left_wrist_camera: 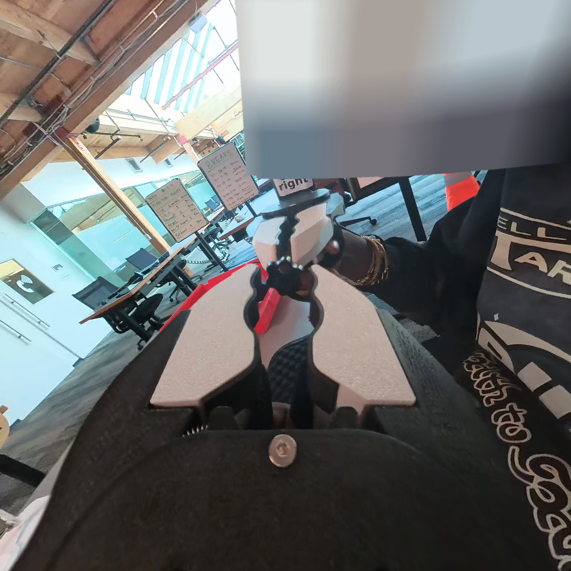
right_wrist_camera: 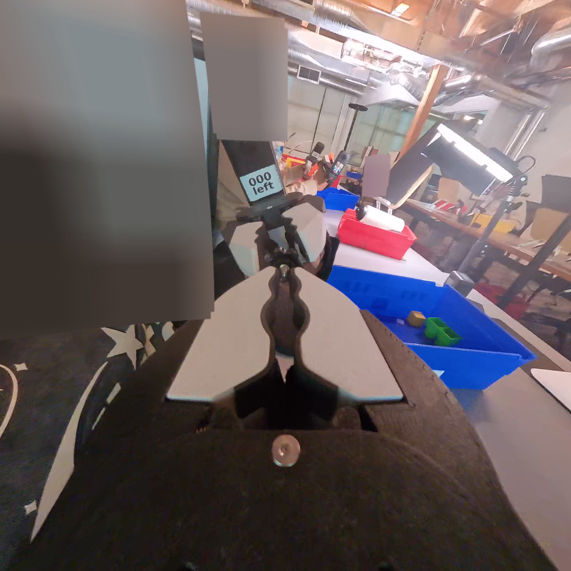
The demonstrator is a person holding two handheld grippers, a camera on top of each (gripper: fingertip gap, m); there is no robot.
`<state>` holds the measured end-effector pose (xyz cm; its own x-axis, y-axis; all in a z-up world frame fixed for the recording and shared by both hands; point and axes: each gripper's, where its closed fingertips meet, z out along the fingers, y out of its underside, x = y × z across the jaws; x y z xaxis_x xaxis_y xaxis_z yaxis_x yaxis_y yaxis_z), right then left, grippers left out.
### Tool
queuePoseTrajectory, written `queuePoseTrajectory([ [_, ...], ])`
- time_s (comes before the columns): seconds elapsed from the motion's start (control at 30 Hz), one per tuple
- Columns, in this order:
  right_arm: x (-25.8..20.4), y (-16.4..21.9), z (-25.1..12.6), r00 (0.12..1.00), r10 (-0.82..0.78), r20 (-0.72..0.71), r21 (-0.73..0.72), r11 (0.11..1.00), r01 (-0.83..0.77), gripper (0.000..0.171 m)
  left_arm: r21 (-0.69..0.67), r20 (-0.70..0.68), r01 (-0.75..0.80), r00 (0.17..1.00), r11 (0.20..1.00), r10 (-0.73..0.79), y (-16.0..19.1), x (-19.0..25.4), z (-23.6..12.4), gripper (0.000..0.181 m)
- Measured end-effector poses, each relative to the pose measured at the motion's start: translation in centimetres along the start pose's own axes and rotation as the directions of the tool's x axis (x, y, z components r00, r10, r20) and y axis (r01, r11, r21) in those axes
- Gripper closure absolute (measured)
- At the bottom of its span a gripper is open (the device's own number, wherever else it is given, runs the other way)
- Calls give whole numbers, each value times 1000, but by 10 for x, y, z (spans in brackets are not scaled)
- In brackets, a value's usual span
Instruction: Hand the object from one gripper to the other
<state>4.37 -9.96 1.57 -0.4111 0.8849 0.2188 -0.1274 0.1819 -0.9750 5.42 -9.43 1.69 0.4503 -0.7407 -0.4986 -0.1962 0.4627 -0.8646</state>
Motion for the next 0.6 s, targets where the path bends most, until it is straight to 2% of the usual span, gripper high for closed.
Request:
queuePoseTrajectory([
  [0.17, 0, 2, 2, 999, -32, -7, -10, 999, 32, 165, -19, -30, 49, 998, 999, -49, 3, 1, 0, 158],
  [0.27, 0, 0, 1, 963, -261, -70, -2, 965, 262, 165, 10, -62, 195, 979, 981, -194, -1, 0, 0, 159],
  [0.3, 1, 0, 0, 919, -379, -114, -25, 925, 378, 164, 13, -77, 257, 964, 966, -255, -2, -1, -1, 159],
  [0.37, 6, 0, -2, 747, -632, -205, -113, 774, 624, 163, 9, -102, 350, 932, 937, -347, 0, -3, -2, 159],
  [0.43, 5, 2, -3, 605, -763, -229, -170, 643, 747, 163, -4, -132, 399, 909, 917, -396, 2, -2, -3, 159],
  [0.6, -2, 0, -2, 561, -797, -225, -138, 596, 791, 163, -46, -145, 433, 889, 900, -435, 7, 1, -2, 159],
])
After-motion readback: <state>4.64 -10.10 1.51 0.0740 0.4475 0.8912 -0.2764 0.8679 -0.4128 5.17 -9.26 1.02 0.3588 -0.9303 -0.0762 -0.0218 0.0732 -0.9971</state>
